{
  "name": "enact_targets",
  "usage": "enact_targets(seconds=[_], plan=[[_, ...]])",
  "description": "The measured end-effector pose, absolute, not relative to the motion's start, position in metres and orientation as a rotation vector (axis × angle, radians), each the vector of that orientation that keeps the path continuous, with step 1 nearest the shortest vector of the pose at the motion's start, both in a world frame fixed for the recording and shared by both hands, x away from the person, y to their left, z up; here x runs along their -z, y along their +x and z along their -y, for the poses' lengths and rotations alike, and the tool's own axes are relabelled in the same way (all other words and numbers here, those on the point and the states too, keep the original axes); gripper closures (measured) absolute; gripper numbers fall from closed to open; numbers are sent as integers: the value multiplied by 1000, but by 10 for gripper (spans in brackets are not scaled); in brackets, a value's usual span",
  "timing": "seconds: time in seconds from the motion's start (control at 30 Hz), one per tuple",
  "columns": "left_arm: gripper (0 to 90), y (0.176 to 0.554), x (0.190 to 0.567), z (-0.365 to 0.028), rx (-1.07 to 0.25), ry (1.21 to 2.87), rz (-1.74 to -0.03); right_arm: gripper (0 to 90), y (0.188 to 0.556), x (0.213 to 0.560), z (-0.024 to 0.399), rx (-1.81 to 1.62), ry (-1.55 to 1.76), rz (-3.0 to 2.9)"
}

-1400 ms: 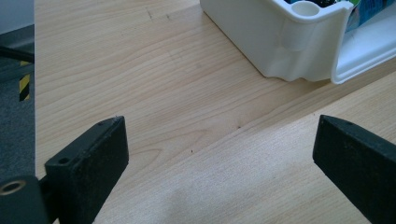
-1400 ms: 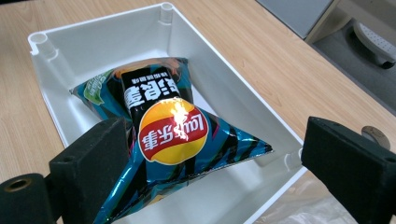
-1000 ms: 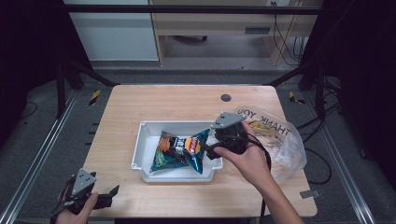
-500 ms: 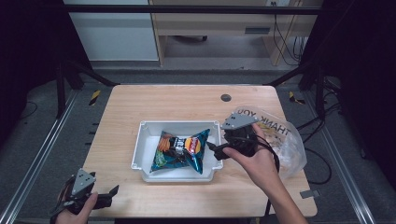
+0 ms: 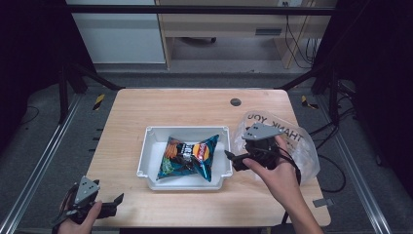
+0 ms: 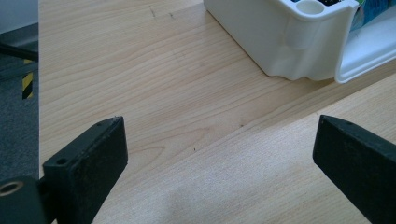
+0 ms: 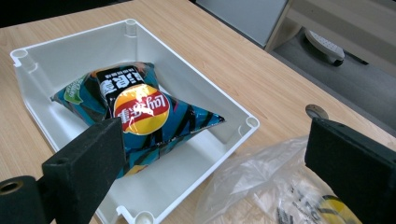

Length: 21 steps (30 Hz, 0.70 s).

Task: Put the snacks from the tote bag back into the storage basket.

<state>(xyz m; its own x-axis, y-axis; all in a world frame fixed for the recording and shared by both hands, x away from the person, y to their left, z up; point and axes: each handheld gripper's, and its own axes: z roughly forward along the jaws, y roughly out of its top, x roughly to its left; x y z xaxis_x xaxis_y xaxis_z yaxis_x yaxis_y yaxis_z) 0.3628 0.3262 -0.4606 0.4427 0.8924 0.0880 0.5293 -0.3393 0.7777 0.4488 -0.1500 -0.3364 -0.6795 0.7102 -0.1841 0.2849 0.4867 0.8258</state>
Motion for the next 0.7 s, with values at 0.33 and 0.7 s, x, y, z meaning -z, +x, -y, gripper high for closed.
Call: enact_targets(seconds=[0.33,0.7], plan=[[27,363,461,-326,-678,2011,-1190,52,443,349,162,-1089,862,-2188],[27,363,461,-327,-679,2010,-1192,56,434,362,178,-1075,899,-2151]])
